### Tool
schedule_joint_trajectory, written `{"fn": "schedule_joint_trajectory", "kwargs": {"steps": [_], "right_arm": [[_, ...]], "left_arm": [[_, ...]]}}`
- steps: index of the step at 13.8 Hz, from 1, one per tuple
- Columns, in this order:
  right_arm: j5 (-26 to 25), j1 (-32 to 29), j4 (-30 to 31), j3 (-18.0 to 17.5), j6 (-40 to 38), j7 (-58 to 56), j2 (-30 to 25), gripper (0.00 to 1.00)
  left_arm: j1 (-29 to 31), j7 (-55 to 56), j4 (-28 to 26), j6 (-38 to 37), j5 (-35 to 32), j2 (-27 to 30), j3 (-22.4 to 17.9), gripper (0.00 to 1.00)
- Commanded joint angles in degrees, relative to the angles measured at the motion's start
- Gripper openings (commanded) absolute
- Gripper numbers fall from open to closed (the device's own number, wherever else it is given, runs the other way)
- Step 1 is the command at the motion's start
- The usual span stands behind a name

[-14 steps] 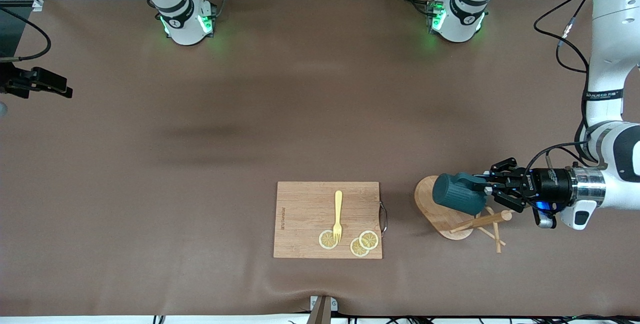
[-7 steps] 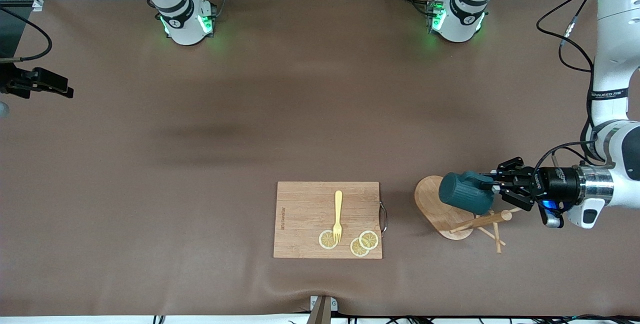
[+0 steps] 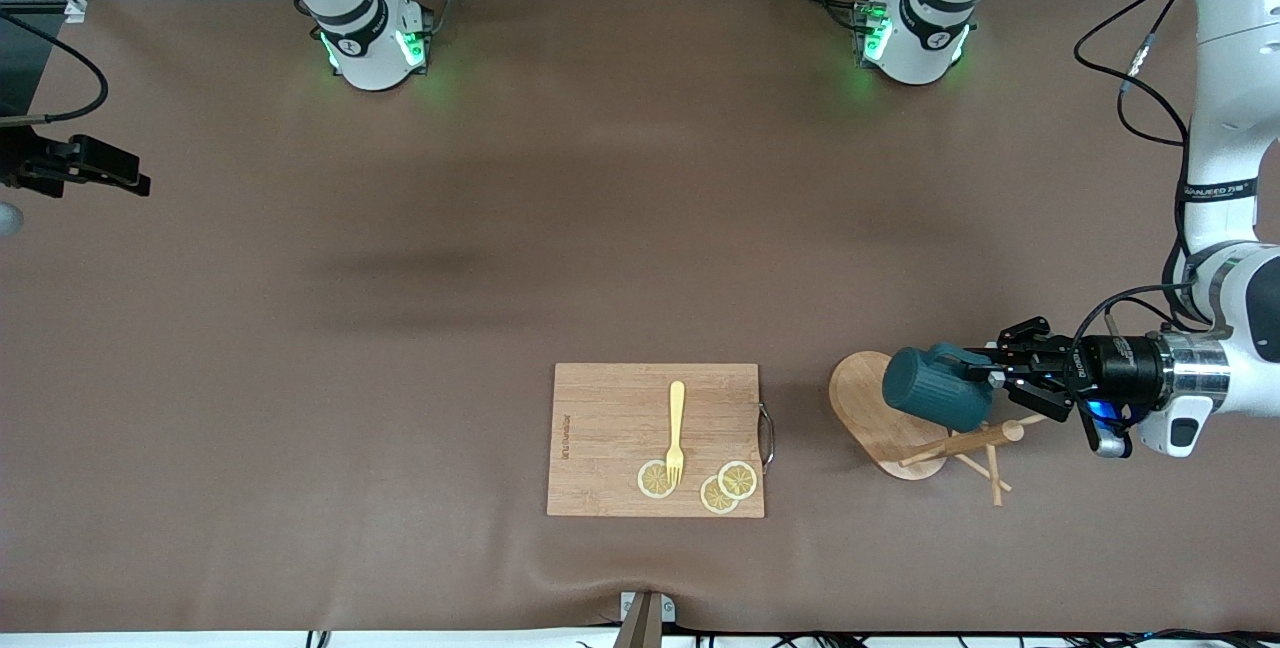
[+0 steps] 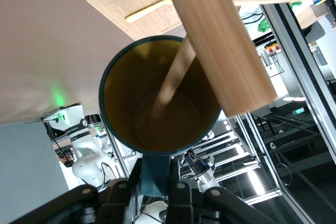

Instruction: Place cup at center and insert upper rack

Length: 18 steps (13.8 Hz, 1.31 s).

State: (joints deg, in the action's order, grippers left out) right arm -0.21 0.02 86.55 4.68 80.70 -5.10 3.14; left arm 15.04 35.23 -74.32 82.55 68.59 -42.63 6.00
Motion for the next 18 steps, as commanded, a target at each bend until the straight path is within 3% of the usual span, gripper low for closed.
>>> {"fn": "schedule_joint_trajectory", "kwargs": {"steps": [1,7,18], "right_arm": [[0.04,0.25,0.64,-0.03,0.07,0.35,-0.68,1.0],[0.04,0.25,0.64,-0.03,0.43,0.35,-0.68,1.0],[2.14,0.42,1.34,-0.29,2.36,3.51,-0.85,1.0]], "left_arm": [[1.47,-2.0,1.37,-2.82,1.46,-1.49,0.5,0.0],[1.57,-3.06,1.11,-3.71,6.46,-3.25,0.5,0.0],[2.18,-5.26,1.11,-3.8,6.91,-5.27,0.5,0.0]]}}
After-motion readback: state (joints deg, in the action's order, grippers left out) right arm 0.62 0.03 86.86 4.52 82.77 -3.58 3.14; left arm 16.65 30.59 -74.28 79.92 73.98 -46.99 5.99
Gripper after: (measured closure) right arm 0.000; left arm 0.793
